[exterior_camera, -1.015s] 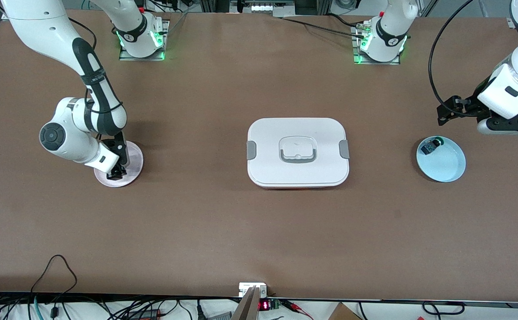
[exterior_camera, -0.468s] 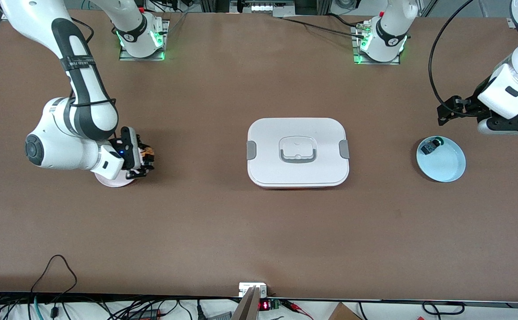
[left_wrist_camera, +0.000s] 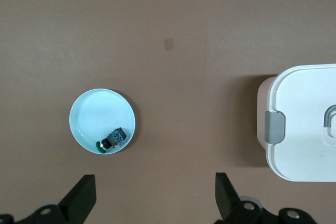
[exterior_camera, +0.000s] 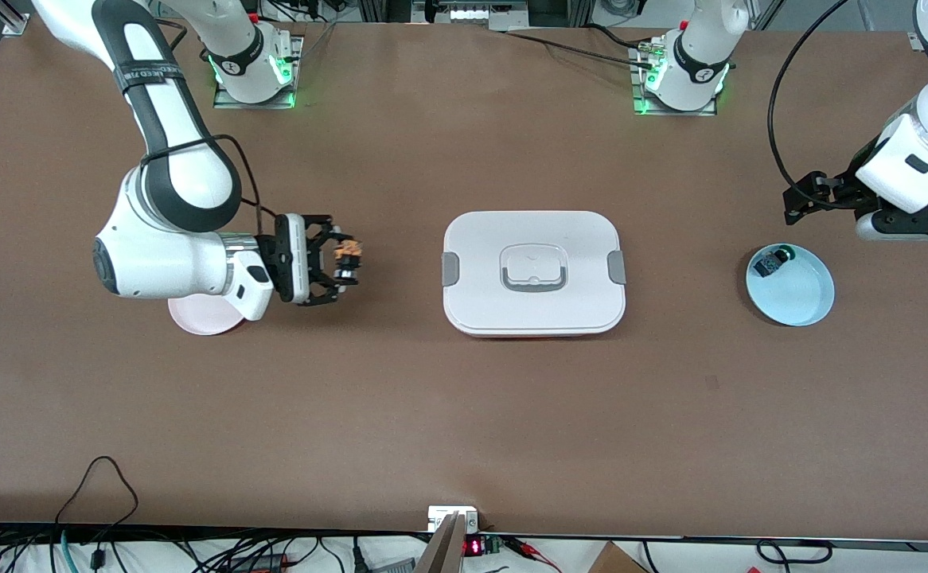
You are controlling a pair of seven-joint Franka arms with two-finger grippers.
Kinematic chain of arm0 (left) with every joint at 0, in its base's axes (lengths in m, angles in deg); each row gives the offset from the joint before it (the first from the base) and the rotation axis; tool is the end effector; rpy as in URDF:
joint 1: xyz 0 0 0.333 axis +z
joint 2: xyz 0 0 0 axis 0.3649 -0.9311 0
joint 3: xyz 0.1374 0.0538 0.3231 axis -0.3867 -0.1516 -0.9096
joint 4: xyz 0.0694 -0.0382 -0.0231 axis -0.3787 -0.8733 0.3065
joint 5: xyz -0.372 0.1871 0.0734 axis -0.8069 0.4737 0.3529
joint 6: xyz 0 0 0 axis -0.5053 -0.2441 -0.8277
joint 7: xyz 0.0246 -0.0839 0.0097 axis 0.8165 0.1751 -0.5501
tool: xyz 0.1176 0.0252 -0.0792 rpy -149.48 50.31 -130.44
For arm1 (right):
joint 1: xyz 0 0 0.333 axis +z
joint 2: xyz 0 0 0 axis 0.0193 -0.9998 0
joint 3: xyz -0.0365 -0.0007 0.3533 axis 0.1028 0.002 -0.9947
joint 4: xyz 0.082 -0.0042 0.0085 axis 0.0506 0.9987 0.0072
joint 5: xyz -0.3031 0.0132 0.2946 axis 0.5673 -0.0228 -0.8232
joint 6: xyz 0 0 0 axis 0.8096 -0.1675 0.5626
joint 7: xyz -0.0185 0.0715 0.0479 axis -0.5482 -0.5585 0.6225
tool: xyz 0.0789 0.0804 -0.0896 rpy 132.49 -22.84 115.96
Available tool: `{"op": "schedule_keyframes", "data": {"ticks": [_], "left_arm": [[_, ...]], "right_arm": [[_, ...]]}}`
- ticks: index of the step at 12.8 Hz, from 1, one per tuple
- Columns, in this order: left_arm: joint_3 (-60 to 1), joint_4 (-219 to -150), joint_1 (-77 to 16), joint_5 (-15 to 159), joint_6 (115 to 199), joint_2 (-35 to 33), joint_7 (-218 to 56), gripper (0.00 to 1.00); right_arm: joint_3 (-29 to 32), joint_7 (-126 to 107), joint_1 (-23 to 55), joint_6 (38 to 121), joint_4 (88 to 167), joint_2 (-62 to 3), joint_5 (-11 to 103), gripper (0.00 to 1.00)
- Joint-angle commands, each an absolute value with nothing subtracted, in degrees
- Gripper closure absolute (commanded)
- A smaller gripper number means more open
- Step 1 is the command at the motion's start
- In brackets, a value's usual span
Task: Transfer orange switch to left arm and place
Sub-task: 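Lift the orange switch and carry it above the white box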
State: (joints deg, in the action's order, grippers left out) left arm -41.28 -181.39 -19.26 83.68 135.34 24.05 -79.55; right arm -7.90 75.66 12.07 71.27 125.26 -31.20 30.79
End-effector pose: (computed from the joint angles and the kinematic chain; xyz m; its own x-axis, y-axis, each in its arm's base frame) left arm 0.5917 -0.0370 0.5772 0.9999 0.0070 -0.0109 0.0066 -0.9991 -0.0409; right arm 0.6392 0.2831 0.3483 0.2291 0.6880 0.6886 0.9327 0.0471 -0.3574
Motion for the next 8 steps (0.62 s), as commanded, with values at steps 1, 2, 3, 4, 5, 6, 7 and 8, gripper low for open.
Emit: {"op": "schedule_keyframes", "data": {"ticks": [1, 2, 3, 4, 5, 6, 7, 8], "left_arm": [[-41.14, -180.11, -19.38, 84.84, 134.04, 23.75, -80.22, 0.00], [-41.14, -180.11, -19.38, 84.76, 134.04, 23.75, -80.05, 0.00], [-41.14, -180.11, -19.38, 84.75, 134.04, 23.84, -80.13, 0.00], [-41.14, -180.11, -19.38, 84.75, 134.04, 23.84, -80.13, 0.00], [-41.14, -180.11, -19.38, 84.75, 134.04, 23.75, -80.13, 0.00], [-41.14, -180.11, -19.38, 84.75, 134.04, 23.84, -80.13, 0.00], [-41.14, -180.11, -19.38, 84.75, 134.04, 23.84, -80.22, 0.00], [-41.14, -180.11, -19.38, 84.75, 134.04, 23.84, -80.13, 0.00]], "right_arm": [[-8.77, 74.29, 12.34, 69.81, 123.80, -32.18, 22.53, 1.00], [-9.03, 74.21, 12.86, 69.99, 123.54, -32.18, 20.33, 1.00], [-9.12, 74.12, 13.65, 70.08, 123.45, -32.18, 14.92, 1.00], [-9.12, 74.12, 14.79, 70.34, 123.45, -32.18, 9.90, 1.00], [-9.12, 74.03, 16.20, 71.04, 123.45, -32.18, 5.50, 1.00], [-9.12, 74.03, 17.60, 72.52, 123.45, -32.18, 1.45, 1.00], [-9.12, 74.03, 18.83, 74.45, 123.45, -32.18, -2.07, 1.00], [-9.12, 74.03, 20.59, 76.82, 123.36, -32.18, -5.15, 1.00]]}}
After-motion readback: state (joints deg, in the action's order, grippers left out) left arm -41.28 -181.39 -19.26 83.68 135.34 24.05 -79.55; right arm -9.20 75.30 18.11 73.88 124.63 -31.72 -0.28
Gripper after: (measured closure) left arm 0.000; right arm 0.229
